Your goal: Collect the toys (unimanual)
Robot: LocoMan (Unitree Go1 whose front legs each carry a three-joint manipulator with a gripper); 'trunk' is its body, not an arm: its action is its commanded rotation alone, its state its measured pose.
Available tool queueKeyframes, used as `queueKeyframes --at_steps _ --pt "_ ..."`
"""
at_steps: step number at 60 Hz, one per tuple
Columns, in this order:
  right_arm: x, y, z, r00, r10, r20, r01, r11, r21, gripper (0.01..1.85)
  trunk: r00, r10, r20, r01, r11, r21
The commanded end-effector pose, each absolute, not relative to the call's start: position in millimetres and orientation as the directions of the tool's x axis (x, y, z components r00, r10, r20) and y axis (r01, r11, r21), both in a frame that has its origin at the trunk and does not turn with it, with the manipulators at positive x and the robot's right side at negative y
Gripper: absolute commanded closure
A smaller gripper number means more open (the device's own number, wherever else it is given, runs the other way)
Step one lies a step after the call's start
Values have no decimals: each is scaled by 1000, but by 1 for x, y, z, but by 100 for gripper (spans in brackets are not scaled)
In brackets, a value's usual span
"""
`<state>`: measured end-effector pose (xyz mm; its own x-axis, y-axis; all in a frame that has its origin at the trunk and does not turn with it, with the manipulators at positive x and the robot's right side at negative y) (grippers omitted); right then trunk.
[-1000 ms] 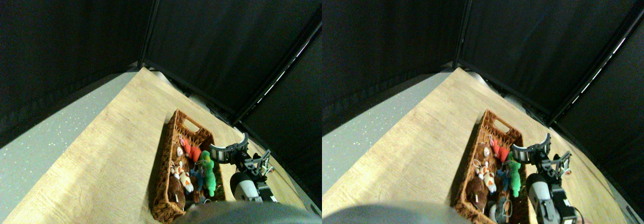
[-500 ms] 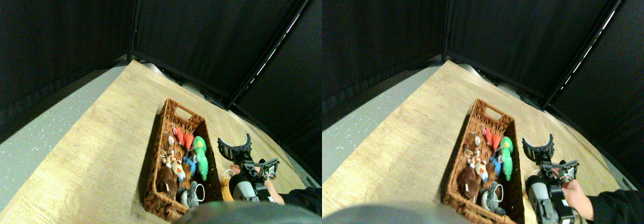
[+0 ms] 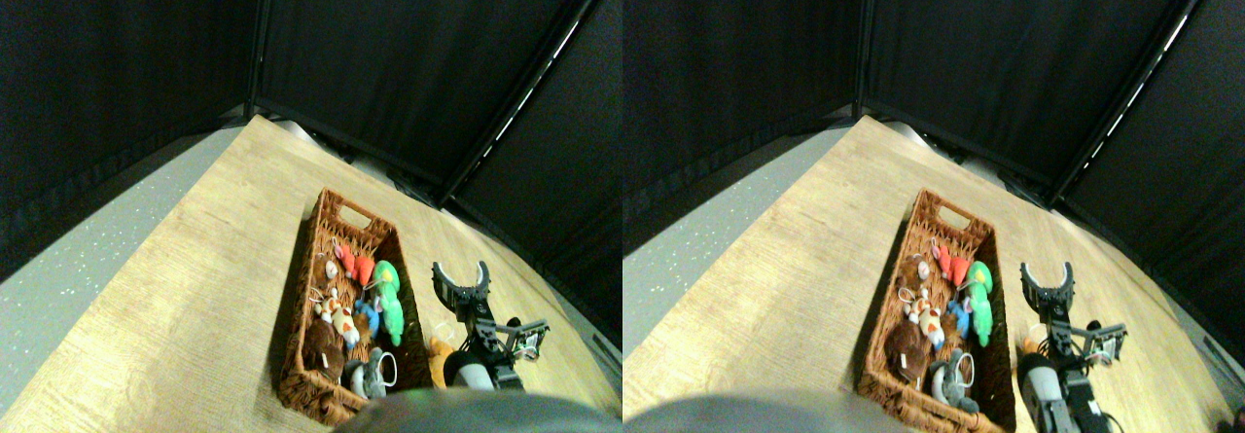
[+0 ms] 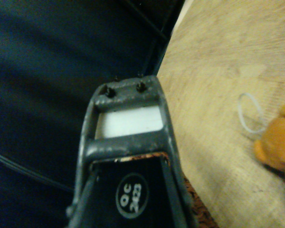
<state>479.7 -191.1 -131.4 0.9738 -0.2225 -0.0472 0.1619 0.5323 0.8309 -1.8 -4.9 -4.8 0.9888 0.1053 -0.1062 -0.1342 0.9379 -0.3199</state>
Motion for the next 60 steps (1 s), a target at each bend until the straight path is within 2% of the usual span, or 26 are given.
queueKeyframes --at_steps 1,6,12,17,30,33,36,45,48,51,53,60 --pt "432 -251 -141 965 -255 57 81 498 864 131 991 45 -128 -78 961 -267" --pt "437 -250 -139 973 -225 58 70 521 851 138 991 40 -128 -74 961 -266" --pt "445 -240 -132 971 -224 87 61 577 814 151 991 34 -126 -67 961 -269" --pt "447 -235 -131 980 -174 95 30 602 798 151 992 33 -122 -65 960 -271" --pt "451 -231 -144 991 -134 6 77 610 789 146 991 34 -127 -69 959 -276" --pt "453 -234 -146 991 -135 -21 95 570 816 144 992 34 -125 -68 958 -277" --pt "455 -237 -150 993 -103 -52 95 477 874 145 992 35 -123 -68 958 -279" --pt "452 -243 -165 990 -120 -67 113 435 893 144 991 40 -125 -74 956 -283" --pt "448 -244 -171 984 -150 -94 148 408 901 129 991 40 -125 -74 956 -283" --pt "448 -245 -175 983 -150 -107 158 389 907 124 991 40 -125 -74 956 -283" --pt "445 -246 -183 978 -160 -135 181 325 928 119 991 43 -126 -77 956 -282" --pt "439 -248 -197 972 -182 -150 199 286 937 107 991 45 -129 -80 956 -283"
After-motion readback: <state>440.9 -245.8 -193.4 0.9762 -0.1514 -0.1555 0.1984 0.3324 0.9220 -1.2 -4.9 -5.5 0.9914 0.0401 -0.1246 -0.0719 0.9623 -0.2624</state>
